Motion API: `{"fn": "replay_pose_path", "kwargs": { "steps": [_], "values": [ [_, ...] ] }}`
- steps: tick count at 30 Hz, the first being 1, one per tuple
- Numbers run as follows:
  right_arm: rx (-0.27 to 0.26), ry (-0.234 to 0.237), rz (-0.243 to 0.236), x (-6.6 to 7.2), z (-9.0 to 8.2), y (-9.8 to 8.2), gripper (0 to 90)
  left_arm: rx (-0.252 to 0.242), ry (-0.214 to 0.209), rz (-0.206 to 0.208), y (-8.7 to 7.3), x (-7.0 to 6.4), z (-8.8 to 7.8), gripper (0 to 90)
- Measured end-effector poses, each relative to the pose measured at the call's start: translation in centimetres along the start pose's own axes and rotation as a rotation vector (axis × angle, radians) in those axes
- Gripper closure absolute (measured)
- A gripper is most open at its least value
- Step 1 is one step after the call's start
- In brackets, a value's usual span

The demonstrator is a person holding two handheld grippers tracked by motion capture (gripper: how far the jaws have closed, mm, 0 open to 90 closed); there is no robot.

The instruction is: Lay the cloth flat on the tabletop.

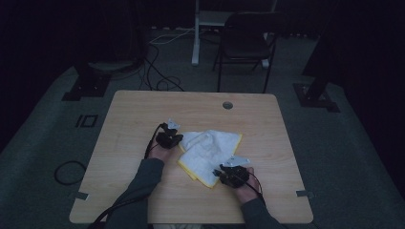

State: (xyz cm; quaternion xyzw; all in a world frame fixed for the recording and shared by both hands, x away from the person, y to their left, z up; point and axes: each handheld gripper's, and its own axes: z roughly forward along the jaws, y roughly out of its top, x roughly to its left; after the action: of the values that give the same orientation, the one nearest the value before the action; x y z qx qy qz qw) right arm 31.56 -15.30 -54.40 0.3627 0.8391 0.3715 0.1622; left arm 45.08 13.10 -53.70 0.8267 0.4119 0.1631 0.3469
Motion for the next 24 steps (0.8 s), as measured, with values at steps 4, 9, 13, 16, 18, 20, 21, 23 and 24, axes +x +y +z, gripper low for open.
{"fn": "replay_pose_path", "kwargs": {
  "steps": [4,9,13,16,18,20,21,23,24],
  "values": [
    [0.006,-0.002,0.000,-0.3,-0.2,-0.1,66.8,-0.001,0.021,-0.022,-0.6,1.2,-0.6,90.0],
    [0.020,-0.033,-0.012,-1.0,-0.6,-0.2,66.4,0.001,0.047,-0.040,-1.1,2.6,-1.3,90.0],
    [0.027,-0.057,-0.025,-1.4,-0.8,-0.3,65.8,0.015,0.084,-0.031,-1.4,3.2,-1.7,90.0],
    [0.042,-0.093,-0.056,-1.7,-0.9,-0.3,65.8,0.027,0.116,-0.022,-1.6,3.7,-2.0,90.0],
    [0.045,-0.104,-0.061,-1.9,-0.9,-0.2,65.8,0.029,0.123,-0.020,-1.6,3.8,-2.1,90.0],
    [0.051,-0.134,-0.055,-2.6,-1.1,-0.3,66.1,0.032,0.133,-0.016,-1.6,4.0,-2.2,90.0],
    [0.051,-0.134,-0.055,-2.6,-1.1,-0.3,66.1,0.034,0.136,-0.015,-1.6,4.1,-2.2,90.0],
    [0.052,-0.147,-0.047,-3.0,-1.1,-0.4,66.1,0.033,0.141,-0.016,-1.6,4.1,-2.2,90.0],
    [0.053,-0.151,-0.049,-3.2,-1.2,-0.4,66.1,0.032,0.143,-0.016,-1.6,4.1,-2.2,90.0]
  ]
}}
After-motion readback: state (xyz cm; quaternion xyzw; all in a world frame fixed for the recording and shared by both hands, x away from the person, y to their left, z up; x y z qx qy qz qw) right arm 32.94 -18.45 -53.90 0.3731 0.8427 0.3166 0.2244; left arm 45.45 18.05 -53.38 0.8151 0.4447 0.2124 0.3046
